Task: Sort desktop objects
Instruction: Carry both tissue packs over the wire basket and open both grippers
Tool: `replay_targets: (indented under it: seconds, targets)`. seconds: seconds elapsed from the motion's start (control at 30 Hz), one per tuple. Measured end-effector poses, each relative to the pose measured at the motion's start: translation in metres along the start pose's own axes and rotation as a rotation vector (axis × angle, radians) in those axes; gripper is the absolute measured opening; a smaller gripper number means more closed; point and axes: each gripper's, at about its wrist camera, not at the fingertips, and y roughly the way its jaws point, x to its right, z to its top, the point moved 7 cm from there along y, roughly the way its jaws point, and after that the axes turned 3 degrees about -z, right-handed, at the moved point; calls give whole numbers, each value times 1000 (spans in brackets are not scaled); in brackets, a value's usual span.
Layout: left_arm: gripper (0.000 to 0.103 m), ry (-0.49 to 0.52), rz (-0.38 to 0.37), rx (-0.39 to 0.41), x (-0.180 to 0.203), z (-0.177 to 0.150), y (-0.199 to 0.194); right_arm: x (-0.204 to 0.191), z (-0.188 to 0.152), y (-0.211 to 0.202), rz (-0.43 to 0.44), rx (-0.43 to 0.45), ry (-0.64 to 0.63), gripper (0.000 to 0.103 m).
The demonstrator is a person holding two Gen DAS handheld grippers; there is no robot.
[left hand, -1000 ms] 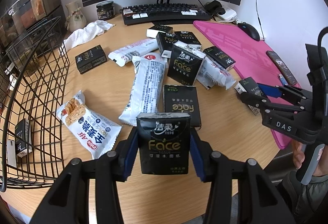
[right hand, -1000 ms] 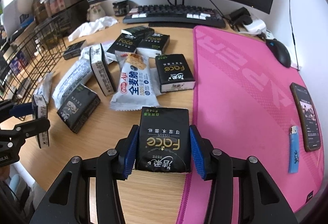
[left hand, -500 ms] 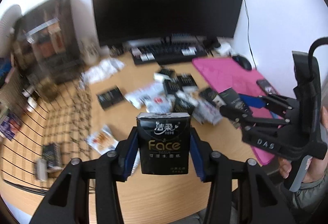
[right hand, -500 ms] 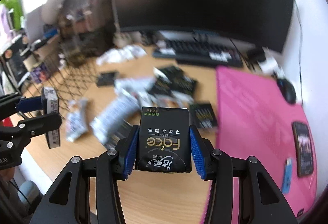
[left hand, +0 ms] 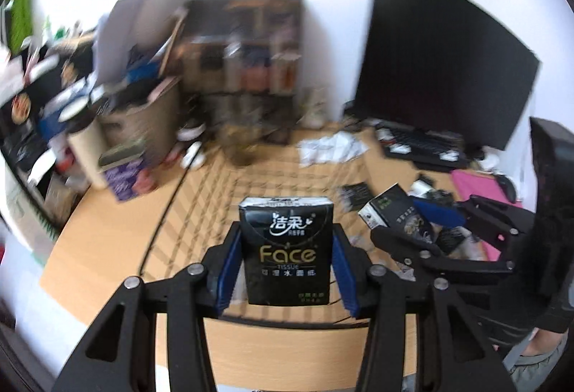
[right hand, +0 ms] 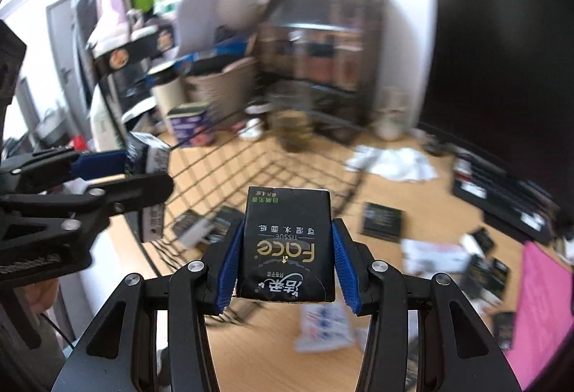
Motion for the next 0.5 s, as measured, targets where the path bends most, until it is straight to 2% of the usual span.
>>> replay_targets:
  seconds: [0.13,0.33,0.5]
  targets:
    - [52,-28,50,-16,-25,-7,13,-25,-1,23,30,-31,-14,47]
    - [52,-40,33,-37,-32,-12,24,-35,1,40,34,-49,-16,47]
    - [52,-43,36,-45,-31,-12,29,-34,-2,38,42,-47,-20,47]
